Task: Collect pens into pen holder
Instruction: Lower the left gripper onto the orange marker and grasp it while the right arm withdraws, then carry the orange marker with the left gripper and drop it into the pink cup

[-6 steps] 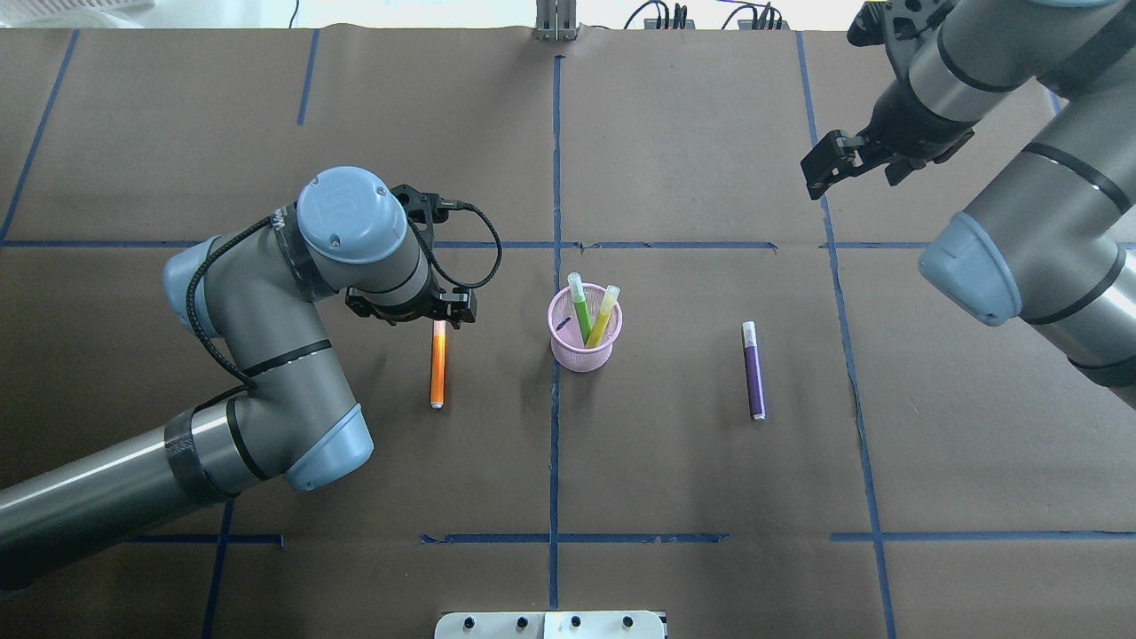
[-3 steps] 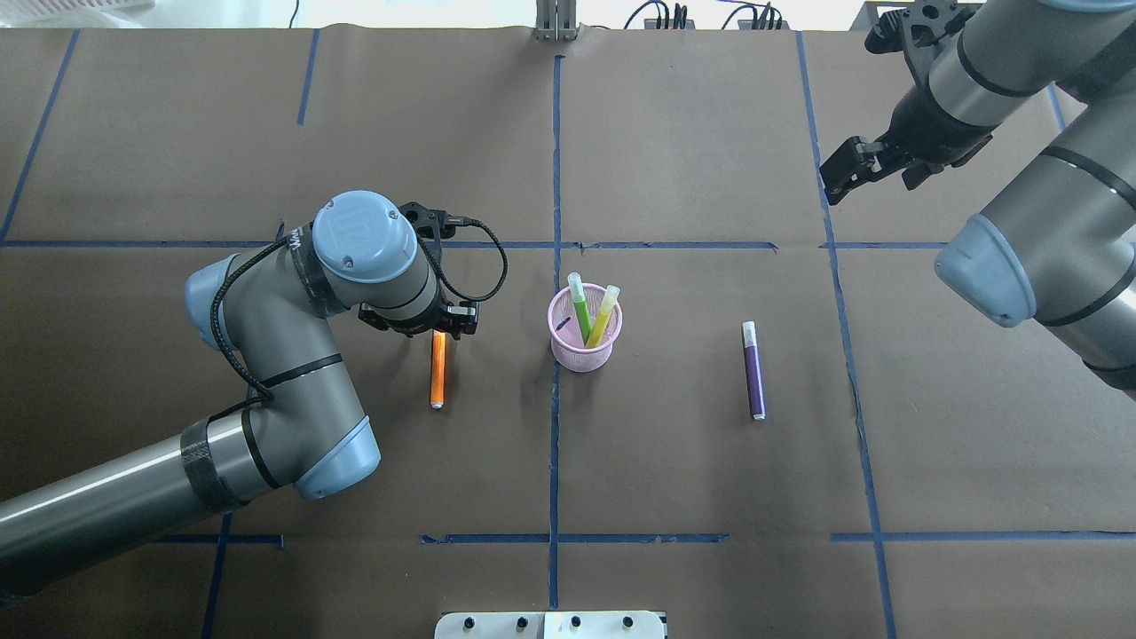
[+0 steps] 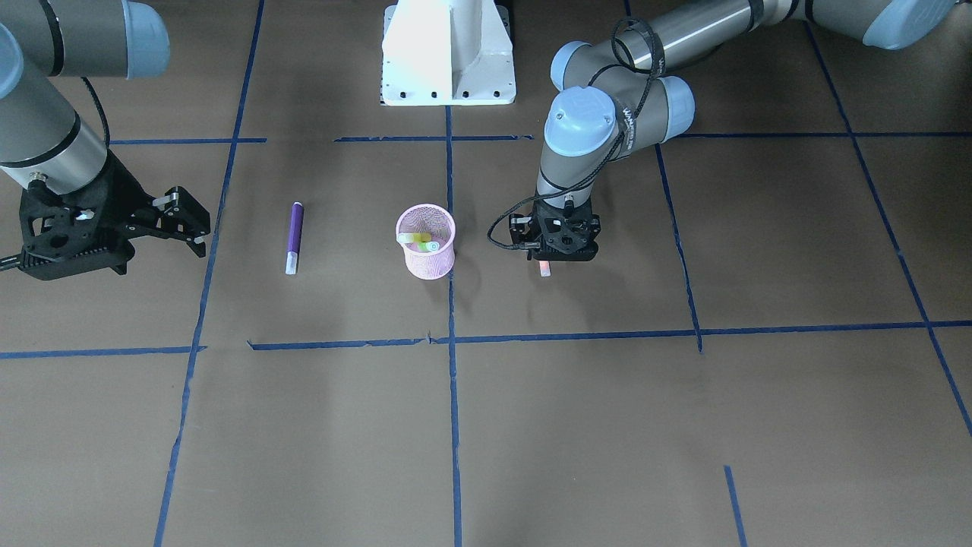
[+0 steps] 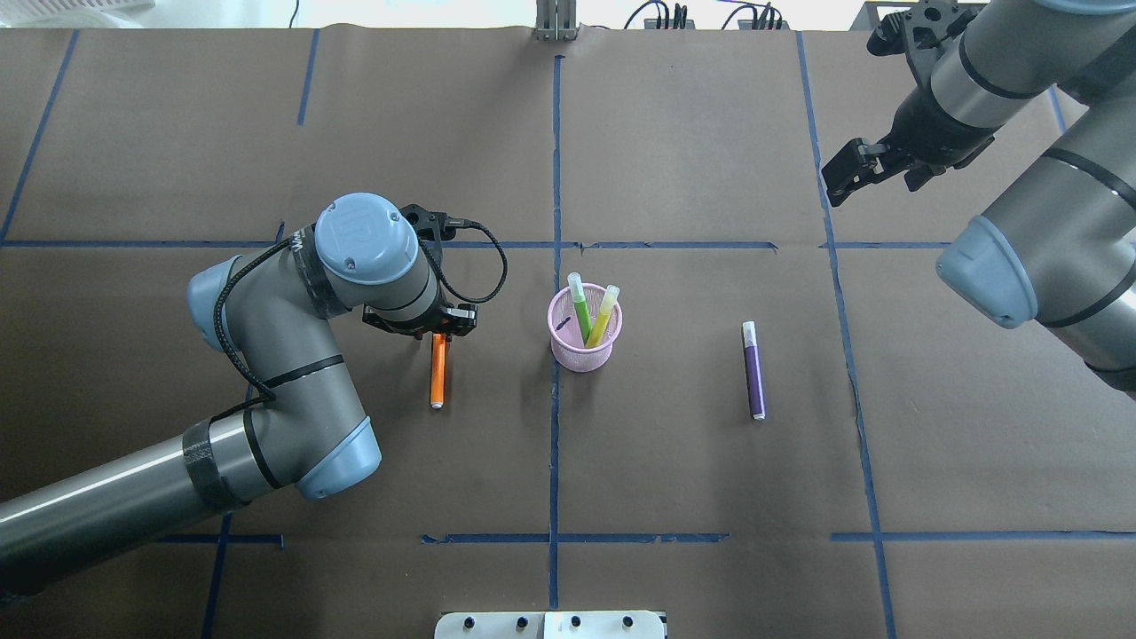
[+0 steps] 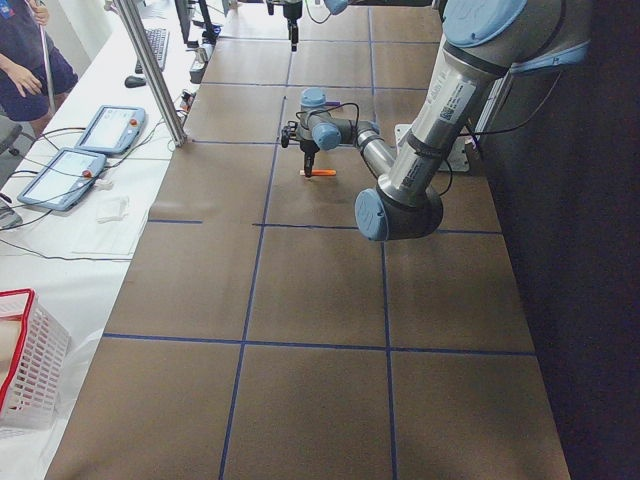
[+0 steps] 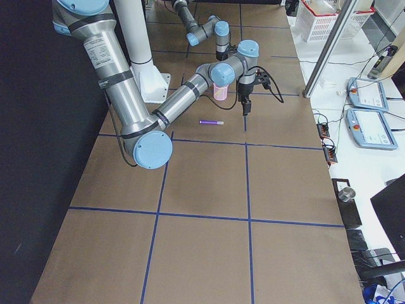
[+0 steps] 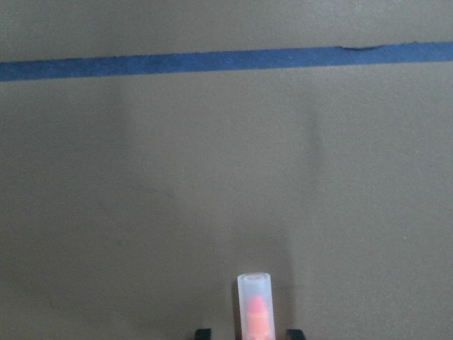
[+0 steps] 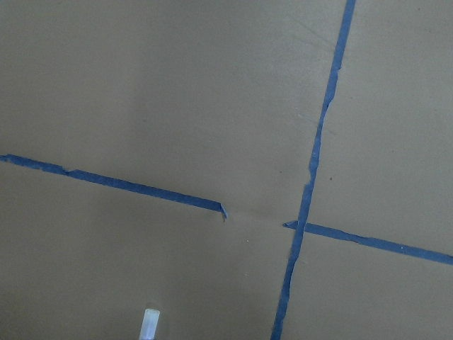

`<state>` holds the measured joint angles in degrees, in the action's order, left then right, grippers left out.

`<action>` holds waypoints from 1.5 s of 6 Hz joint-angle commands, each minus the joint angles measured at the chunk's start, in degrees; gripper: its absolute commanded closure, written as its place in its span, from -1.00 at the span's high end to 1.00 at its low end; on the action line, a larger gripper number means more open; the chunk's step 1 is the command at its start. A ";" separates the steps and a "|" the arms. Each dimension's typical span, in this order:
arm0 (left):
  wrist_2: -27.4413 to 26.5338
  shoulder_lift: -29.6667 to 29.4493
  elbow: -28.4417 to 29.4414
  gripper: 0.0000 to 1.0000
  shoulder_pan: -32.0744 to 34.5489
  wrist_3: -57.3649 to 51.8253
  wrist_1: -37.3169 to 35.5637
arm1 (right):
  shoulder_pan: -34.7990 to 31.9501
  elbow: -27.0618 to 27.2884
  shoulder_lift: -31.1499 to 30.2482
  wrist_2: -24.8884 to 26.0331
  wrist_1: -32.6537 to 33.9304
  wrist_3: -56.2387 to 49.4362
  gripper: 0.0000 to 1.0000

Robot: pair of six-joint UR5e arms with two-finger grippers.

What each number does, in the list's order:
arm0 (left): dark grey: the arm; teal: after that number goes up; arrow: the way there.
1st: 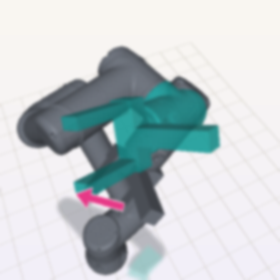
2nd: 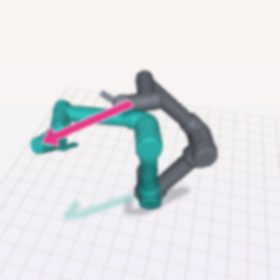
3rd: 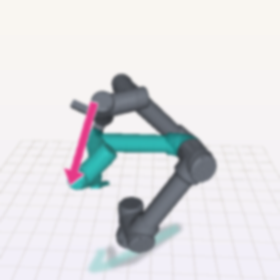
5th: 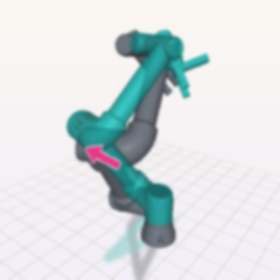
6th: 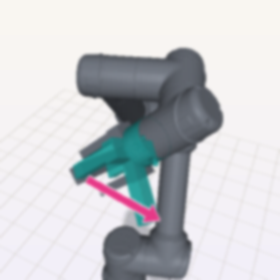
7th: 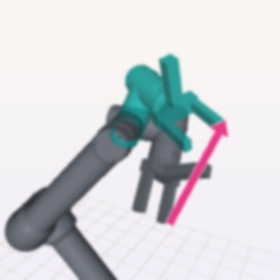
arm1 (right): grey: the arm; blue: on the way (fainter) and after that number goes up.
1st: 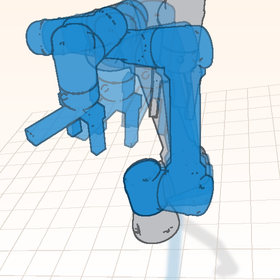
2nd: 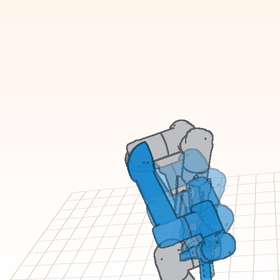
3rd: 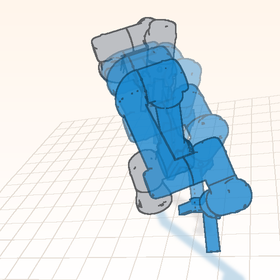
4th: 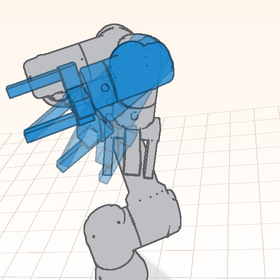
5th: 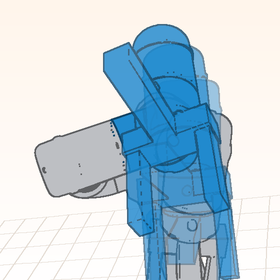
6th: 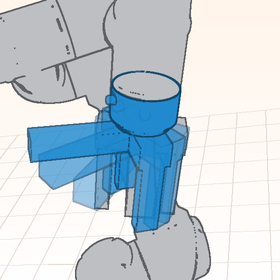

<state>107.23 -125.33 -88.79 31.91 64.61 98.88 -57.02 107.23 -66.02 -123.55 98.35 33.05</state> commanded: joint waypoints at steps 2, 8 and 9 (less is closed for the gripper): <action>0.00 0.00 0.19 -0.33 -0.27 -0.01 0.00 | 0.07 -0.09 -0.16 0.07 0.00 0.00 0.99; 0.00 -1.40 -1.03 -1.00 -0.01 0.16 -0.35 | 0.15 0.00 -0.51 0.33 -0.09 0.52 0.99; -2.52 -1.41 -6.69 -1.00 2.17 2.08 -0.35 | 0.16 0.09 -0.51 0.33 -0.09 0.70 0.99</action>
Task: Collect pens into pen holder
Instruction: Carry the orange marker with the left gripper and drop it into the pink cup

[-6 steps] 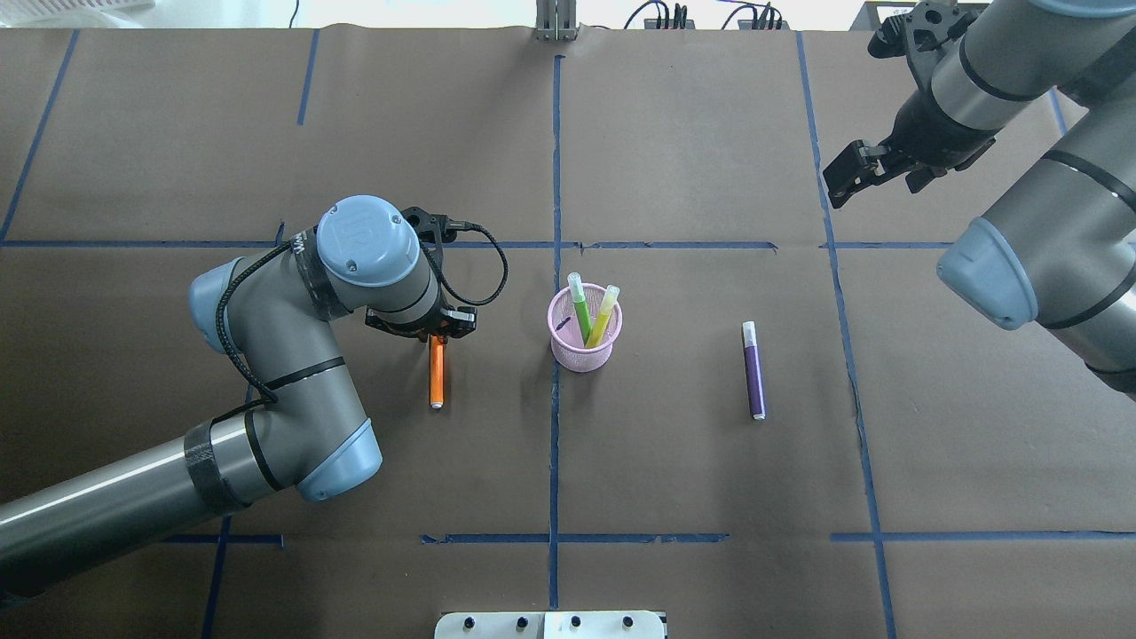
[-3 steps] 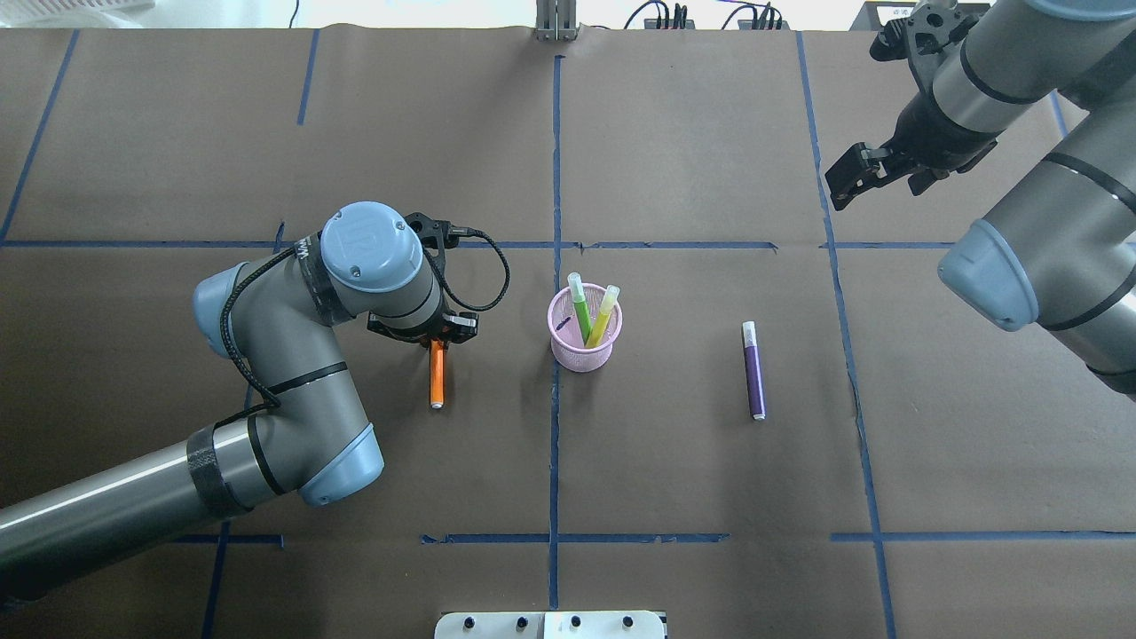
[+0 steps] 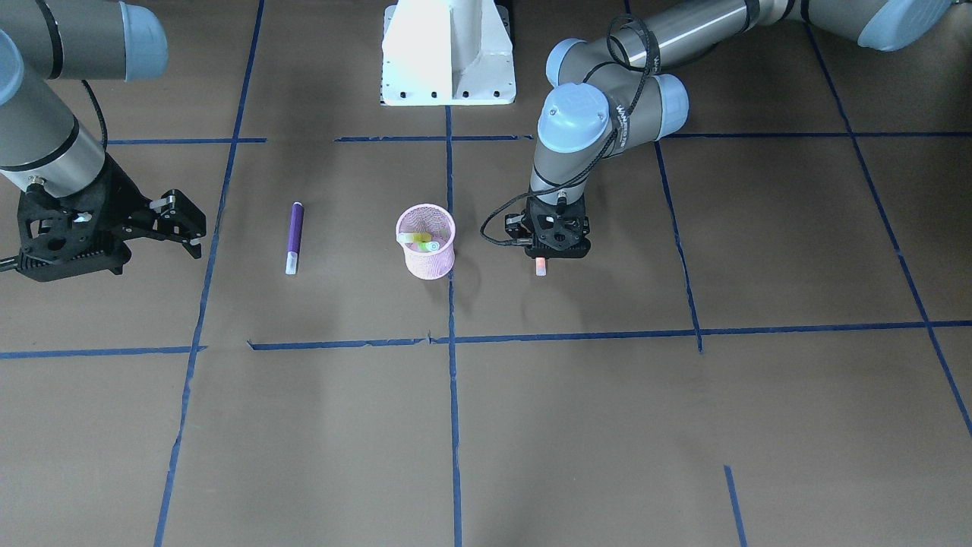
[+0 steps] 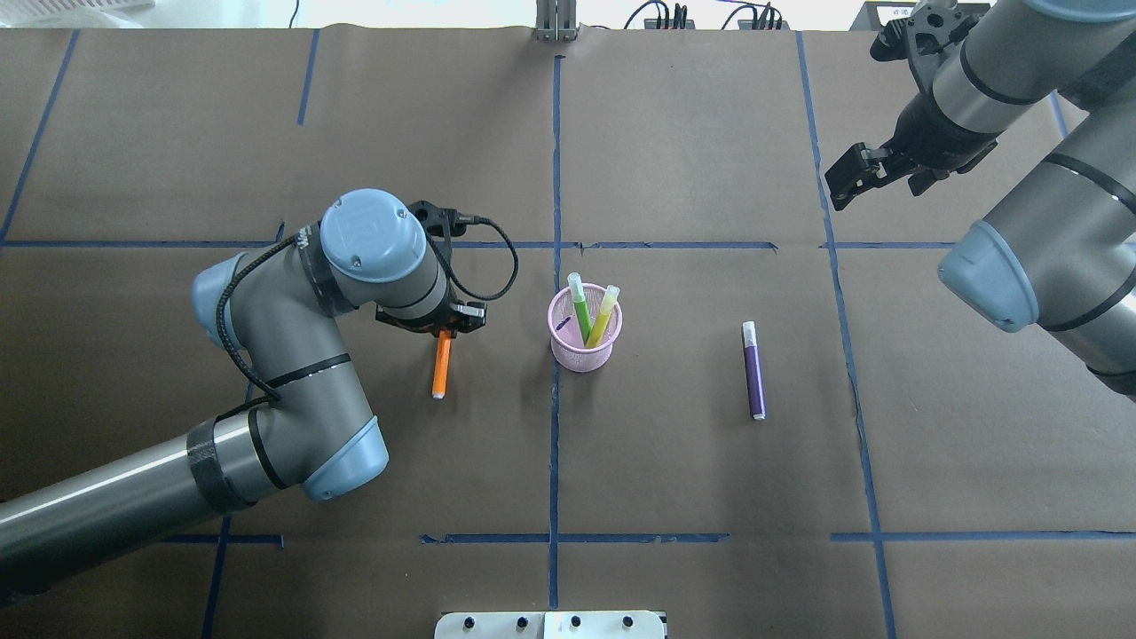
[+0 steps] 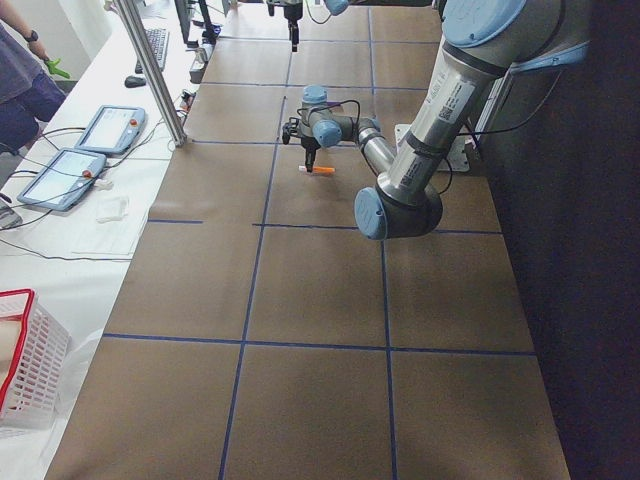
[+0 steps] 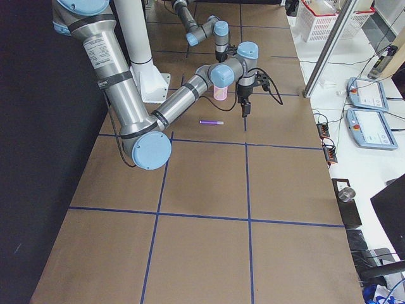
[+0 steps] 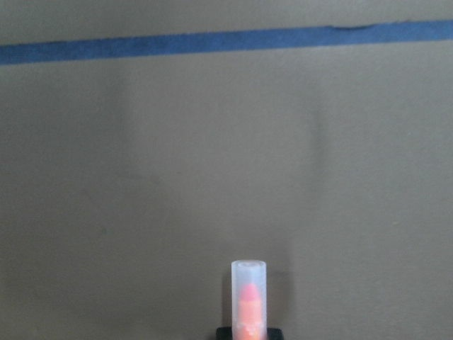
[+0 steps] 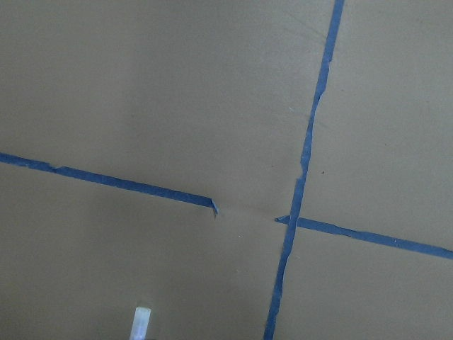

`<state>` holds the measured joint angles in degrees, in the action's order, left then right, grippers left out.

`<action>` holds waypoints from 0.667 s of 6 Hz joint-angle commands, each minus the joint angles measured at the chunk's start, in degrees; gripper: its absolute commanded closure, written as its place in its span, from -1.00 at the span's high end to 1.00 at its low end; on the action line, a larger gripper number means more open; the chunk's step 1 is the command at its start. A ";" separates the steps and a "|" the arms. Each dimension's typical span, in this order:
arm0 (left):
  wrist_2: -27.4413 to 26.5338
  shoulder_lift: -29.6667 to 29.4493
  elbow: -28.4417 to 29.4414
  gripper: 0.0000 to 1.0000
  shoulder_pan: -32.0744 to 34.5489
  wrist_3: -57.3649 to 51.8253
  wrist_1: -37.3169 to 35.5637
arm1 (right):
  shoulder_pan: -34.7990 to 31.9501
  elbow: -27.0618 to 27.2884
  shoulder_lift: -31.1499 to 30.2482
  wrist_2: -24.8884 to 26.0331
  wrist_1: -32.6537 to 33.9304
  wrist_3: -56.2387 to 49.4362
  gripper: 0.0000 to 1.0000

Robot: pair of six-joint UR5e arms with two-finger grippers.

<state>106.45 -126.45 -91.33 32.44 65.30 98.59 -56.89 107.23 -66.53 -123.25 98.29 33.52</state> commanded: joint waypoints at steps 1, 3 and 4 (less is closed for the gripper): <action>-10.12 -0.81 -7.43 -1.00 1.40 2.19 0.19 | 0.03 0.35 0.00 0.03 -0.02 0.41 0.99; -20.15 -5.01 -7.73 -1.00 -1.39 6.29 9.90 | 0.03 0.79 0.00 0.12 -0.02 0.49 0.99; -28.06 -7.56 -6.77 -1.00 -4.03 14.94 10.12 | 0.03 0.70 0.00 0.12 -0.02 0.49 0.99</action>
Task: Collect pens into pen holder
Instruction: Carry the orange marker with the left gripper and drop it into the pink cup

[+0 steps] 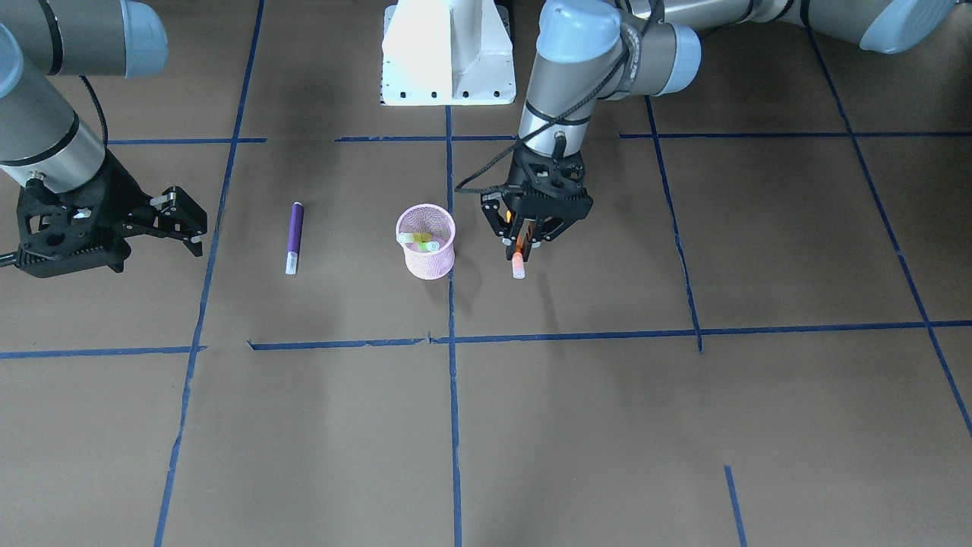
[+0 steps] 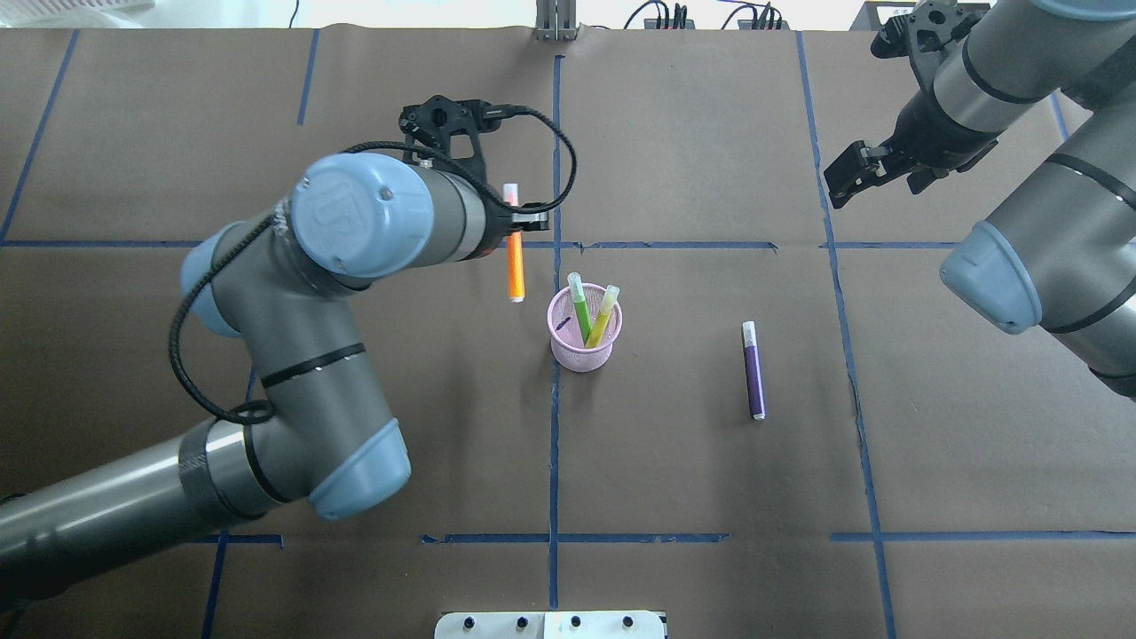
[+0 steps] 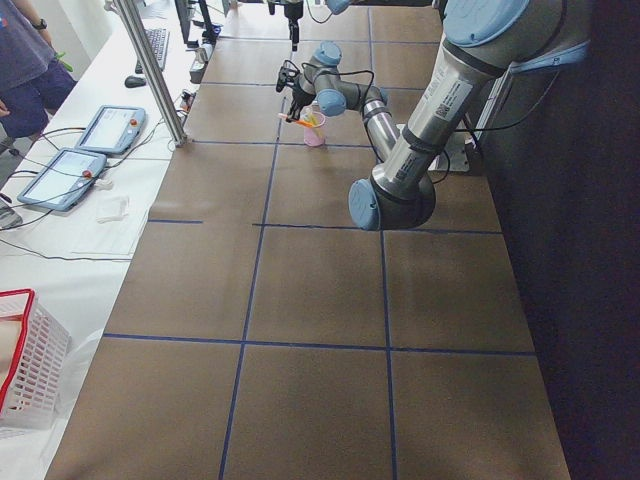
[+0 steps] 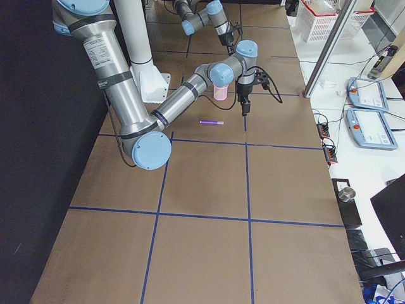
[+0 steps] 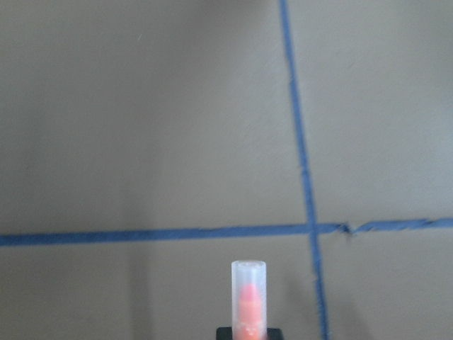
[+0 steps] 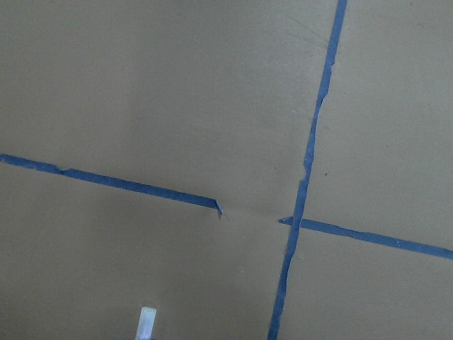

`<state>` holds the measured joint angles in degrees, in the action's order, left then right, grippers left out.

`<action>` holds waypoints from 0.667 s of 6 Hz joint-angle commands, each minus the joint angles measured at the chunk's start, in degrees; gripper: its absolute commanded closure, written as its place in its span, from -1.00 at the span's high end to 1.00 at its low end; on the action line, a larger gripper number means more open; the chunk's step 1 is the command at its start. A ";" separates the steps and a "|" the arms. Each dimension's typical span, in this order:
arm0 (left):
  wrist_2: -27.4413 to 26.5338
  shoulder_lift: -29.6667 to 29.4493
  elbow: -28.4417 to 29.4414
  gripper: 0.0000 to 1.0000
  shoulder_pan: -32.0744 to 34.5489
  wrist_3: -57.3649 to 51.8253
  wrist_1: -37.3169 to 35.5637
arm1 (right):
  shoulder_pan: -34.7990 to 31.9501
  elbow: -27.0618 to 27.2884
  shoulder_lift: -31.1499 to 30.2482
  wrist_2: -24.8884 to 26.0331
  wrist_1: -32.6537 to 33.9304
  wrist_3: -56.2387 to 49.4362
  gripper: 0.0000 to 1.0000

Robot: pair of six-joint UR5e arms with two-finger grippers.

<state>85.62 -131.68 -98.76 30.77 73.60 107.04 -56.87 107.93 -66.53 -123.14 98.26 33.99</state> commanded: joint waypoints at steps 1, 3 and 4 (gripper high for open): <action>-10.01 -3.66 2.07 -1.00 -3.86 8.82 1.33 | 0.00 0.00 0.00 0.01 0.00 0.03 0.99; -17.67 -3.33 3.32 -1.00 -7.29 14.99 1.60 | 0.00 -0.26 -0.09 0.01 0.09 0.03 0.99; -18.47 -2.19 3.14 -1.00 -7.65 14.91 1.77 | 0.00 -0.44 -0.09 0.01 0.09 -0.06 0.99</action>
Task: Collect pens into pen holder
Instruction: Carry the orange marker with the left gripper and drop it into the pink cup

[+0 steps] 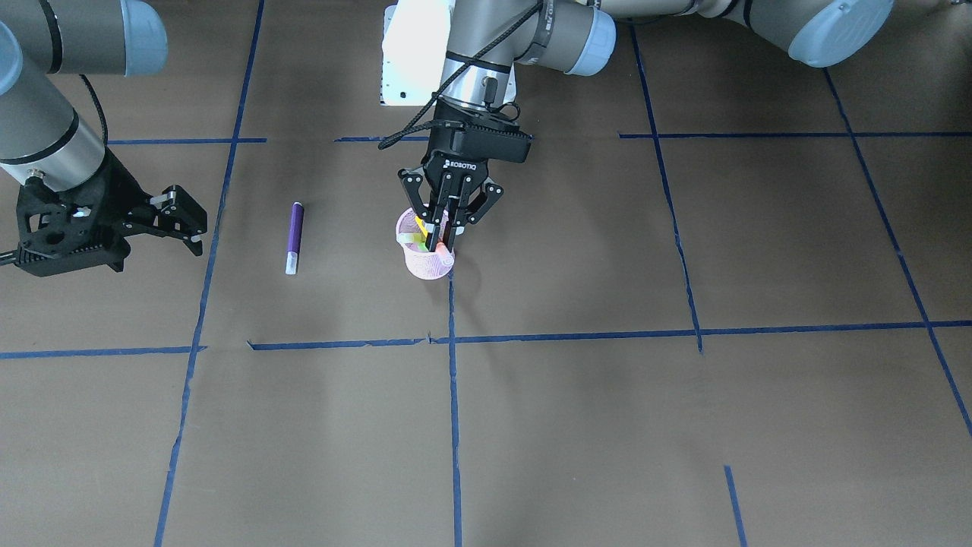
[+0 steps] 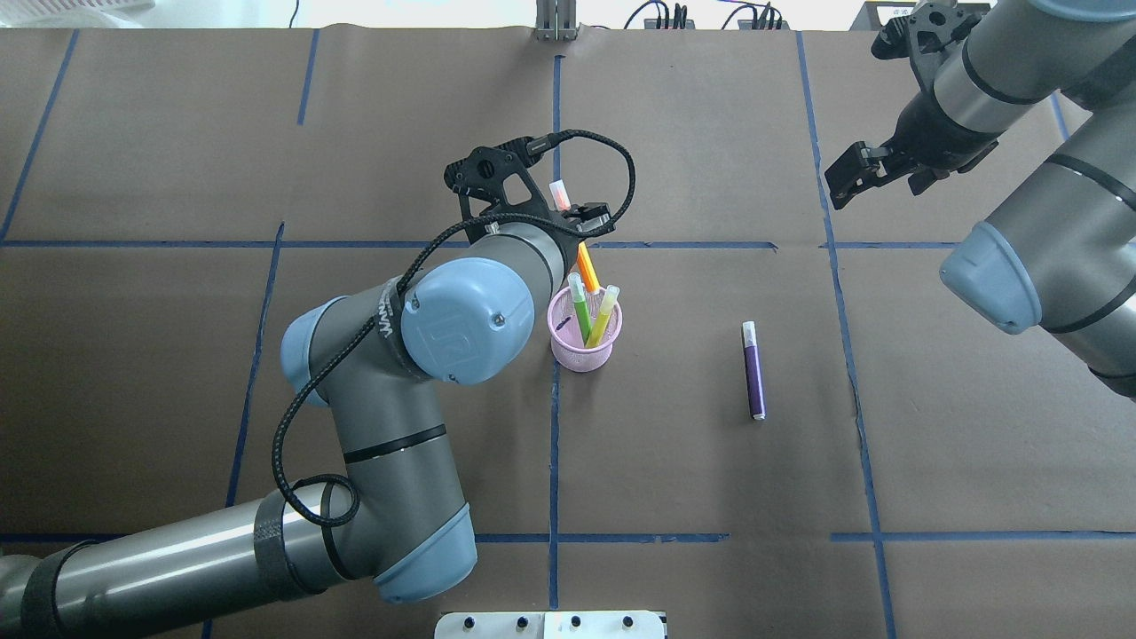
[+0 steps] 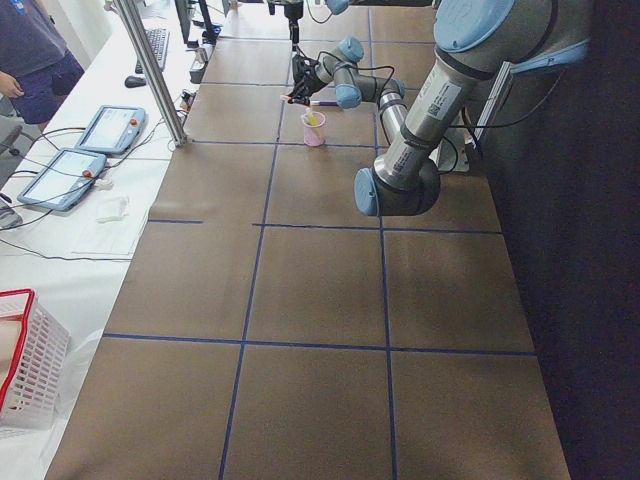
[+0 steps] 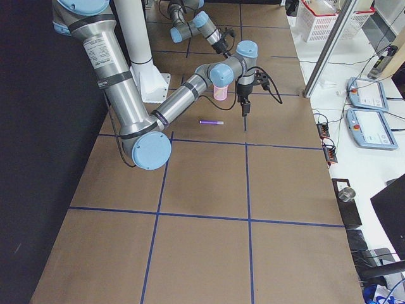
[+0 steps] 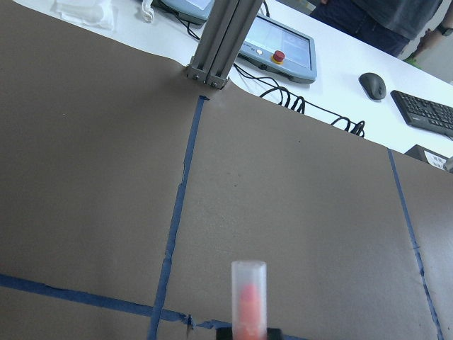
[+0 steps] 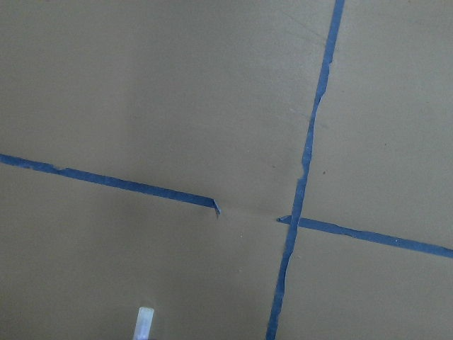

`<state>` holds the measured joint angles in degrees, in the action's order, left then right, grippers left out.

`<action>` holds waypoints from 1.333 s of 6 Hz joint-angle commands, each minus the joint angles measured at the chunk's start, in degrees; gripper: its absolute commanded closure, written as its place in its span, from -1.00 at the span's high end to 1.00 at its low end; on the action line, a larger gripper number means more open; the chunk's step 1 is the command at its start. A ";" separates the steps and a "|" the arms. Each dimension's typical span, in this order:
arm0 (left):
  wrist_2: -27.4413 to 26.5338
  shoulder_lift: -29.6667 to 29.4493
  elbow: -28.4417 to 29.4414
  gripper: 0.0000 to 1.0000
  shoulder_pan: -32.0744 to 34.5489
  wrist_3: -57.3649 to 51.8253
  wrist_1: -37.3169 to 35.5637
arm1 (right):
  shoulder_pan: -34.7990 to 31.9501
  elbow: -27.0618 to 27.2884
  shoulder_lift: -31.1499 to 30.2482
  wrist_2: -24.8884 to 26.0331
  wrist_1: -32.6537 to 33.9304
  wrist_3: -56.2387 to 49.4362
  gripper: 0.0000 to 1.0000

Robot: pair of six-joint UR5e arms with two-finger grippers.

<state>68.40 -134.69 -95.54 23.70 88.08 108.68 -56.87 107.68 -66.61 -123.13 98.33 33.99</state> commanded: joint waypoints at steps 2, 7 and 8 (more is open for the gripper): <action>-3.98 1.45 0.61 -1.00 -3.48 0.42 0.47 | 0.00 -0.36 -0.09 0.00 0.02 -0.24 0.99; -6.62 1.89 1.32 0.06 -5.86 -0.45 0.56 | 0.09 -0.28 -0.09 0.00 0.02 -0.07 0.99; -6.53 1.89 0.88 0.99 -5.69 -2.81 0.56 | 0.09 -0.36 -0.09 0.00 0.02 -0.07 0.99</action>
<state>61.83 -132.80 -94.35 17.91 87.02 109.24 -56.81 107.35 -66.71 -123.14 98.35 33.92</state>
